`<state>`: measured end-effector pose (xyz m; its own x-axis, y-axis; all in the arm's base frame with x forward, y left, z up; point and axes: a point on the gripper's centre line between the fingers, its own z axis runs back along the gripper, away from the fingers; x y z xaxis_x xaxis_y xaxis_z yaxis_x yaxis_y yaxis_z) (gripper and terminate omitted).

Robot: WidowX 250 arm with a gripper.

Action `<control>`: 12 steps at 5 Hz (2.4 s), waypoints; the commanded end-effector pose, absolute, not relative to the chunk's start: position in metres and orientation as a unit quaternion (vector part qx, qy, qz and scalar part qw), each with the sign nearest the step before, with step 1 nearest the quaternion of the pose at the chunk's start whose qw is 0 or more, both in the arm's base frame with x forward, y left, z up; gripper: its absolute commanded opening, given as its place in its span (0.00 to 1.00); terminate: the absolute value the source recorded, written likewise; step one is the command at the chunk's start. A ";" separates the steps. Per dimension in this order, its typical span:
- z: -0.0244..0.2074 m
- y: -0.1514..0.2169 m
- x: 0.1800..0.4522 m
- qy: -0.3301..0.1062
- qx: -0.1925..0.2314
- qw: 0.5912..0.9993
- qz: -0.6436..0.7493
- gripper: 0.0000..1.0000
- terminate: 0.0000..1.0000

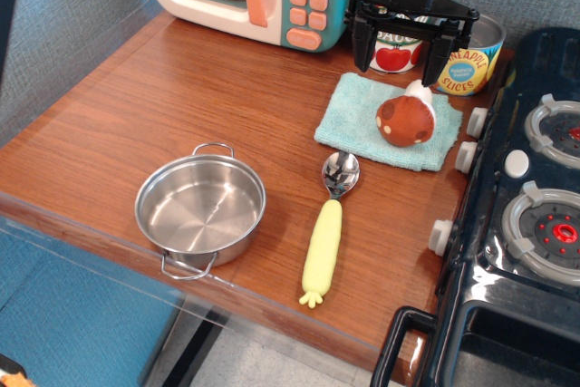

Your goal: Move the spoon to the left of the towel

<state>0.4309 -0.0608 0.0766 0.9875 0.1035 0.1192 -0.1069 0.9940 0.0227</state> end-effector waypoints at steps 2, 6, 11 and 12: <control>0.088 -0.068 0.438 -0.076 -0.002 0.996 0.038 1.00 0.00; 0.148 -0.078 0.376 -0.124 -0.032 0.992 0.001 1.00 0.00; 0.013 -0.032 0.253 0.012 0.025 0.999 -0.046 1.00 0.00; 0.012 -0.033 0.255 0.011 0.029 0.998 -0.054 1.00 0.00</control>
<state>0.2549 -0.0416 0.0040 0.9931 -0.1128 -0.0321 0.1143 0.9923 0.0488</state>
